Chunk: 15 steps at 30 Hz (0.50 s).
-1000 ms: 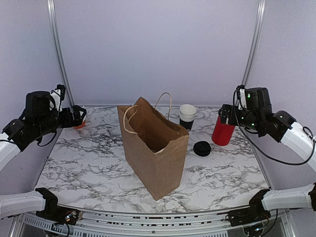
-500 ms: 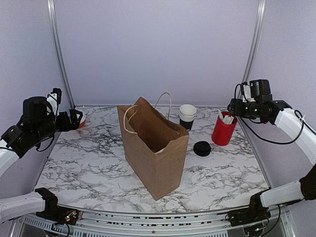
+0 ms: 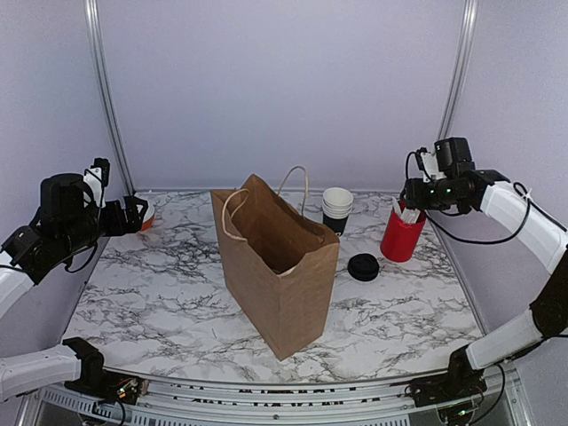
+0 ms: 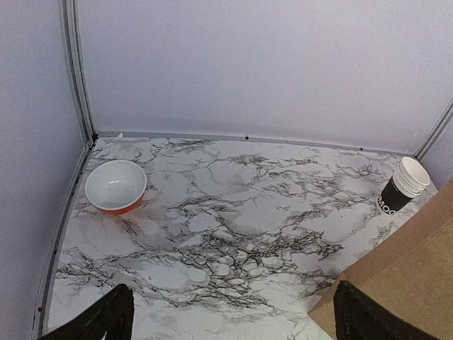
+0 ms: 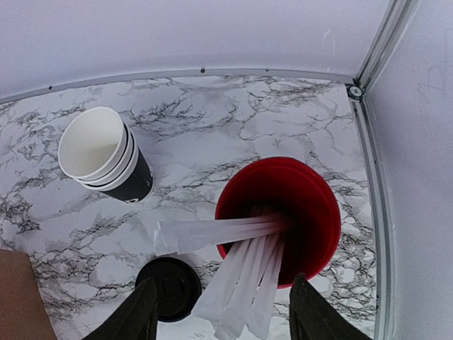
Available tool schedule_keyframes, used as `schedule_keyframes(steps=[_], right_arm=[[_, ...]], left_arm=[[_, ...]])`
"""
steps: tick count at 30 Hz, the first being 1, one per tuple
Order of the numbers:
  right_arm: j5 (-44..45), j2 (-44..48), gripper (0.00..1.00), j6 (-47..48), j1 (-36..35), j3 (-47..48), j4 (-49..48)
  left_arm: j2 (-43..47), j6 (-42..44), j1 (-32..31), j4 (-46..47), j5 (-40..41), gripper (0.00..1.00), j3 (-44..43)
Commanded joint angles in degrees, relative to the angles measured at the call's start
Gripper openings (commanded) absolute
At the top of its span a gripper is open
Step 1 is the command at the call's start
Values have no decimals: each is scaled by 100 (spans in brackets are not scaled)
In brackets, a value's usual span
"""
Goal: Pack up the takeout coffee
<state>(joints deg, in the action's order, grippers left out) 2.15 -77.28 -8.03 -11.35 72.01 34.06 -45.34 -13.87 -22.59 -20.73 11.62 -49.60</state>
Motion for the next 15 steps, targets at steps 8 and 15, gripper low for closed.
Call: schedule_keyframes(steps=[8, 15], right_arm=[[1288, -759, 57, 398, -650, 816, 402], [1198, -981, 48, 471, -713, 965, 371]], left_arm=[[51, 68, 29, 196, 91, 99, 91], [14, 64, 38, 193, 52, 99, 91]])
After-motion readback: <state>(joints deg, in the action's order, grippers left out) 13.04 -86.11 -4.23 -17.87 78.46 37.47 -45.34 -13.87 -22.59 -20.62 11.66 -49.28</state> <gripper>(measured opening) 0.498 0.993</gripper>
